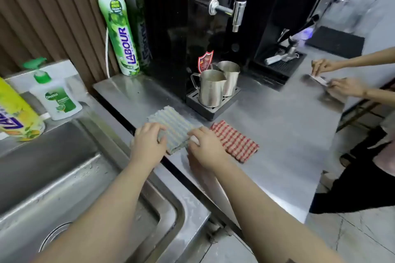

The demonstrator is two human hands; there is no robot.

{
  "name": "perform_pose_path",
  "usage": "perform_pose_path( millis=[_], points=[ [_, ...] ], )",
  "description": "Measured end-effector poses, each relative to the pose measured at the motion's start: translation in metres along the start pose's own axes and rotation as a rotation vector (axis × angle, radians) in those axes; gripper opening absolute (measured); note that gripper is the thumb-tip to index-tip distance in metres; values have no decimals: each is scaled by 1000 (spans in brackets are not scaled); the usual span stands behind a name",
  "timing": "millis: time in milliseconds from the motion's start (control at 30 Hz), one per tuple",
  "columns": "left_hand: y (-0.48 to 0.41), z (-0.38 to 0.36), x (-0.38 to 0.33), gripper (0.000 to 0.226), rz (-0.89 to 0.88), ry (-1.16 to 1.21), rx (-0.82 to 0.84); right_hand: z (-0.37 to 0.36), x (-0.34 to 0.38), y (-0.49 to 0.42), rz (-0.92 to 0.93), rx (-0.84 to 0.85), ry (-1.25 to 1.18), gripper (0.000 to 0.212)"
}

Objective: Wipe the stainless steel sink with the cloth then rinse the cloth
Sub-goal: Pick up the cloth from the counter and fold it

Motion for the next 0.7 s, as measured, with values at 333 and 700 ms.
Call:
perform_pose_path(
  millis=[333, 700],
  points=[
    [-40, -6, 26, 37, 219, -268, 86, -18, 19, -88, -59, 153, 162, 34],
    [-48, -1, 16, 39, 331, -340, 249, -18, 25, -105, -260, 269, 309, 38]
  ],
)
Point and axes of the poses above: each hand's wrist, its own y-axis away from the middle knuckle, its own z-axis out of the back of the hand, x = y × z, the point moved 1 cm from there along -y, towards the middle knuckle, and after that the axes turned 1 degree about x, right-handed, at the moved point
